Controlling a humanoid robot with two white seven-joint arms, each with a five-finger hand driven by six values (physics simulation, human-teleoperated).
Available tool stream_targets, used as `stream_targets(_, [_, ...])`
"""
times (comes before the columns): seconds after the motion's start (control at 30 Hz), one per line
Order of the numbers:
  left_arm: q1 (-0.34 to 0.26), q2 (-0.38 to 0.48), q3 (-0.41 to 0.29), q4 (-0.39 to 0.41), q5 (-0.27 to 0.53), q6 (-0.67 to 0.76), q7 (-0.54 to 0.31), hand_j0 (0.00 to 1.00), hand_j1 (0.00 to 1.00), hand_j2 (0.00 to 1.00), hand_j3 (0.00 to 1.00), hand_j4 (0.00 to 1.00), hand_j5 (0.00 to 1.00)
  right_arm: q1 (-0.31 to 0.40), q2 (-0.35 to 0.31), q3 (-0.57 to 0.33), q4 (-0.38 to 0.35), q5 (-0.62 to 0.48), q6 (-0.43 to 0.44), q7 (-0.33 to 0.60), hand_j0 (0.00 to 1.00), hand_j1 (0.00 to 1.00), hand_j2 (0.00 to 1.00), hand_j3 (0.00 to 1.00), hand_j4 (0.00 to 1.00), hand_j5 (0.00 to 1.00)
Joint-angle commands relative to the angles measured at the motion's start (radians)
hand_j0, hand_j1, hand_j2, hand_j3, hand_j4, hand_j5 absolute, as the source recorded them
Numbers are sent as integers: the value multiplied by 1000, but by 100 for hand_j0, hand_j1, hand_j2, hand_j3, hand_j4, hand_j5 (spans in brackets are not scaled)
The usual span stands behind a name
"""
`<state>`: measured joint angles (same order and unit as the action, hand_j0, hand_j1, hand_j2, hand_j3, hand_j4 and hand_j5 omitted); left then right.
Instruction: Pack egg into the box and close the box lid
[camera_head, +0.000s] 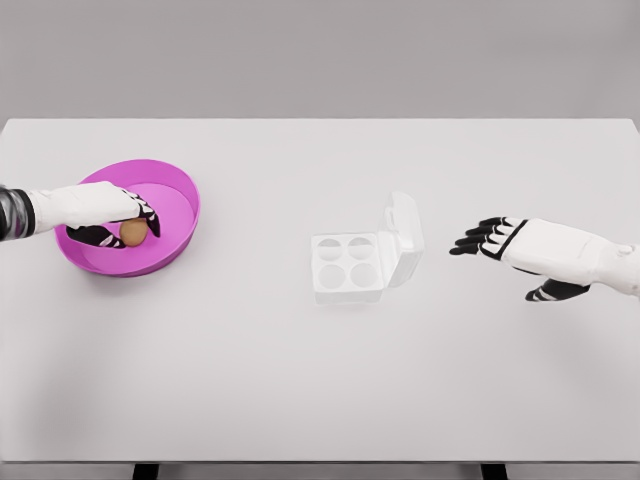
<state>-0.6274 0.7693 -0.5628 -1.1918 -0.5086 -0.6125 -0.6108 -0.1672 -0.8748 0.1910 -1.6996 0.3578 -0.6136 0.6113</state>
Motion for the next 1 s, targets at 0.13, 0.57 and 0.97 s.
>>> stream_targets(0.13, [-3,1,1,-2,5,2,0,49,49,49,49,49,49,3,-1,-7,-2,-7,3,0,100,100,100,100,100,100])
stream_targets(0.57, [-9,4,26,-64,27,2,0,44,44,44,44,44,44,9,-15,1,-6,-7,3,0,100,100,100,100,100,100])
stream_targets(0.97, [-9,1,70,-180,33,2,0,44,44,44,44,44,44,2,-15,-5,-9,-11,3,0,100,100,100,100,100,100])
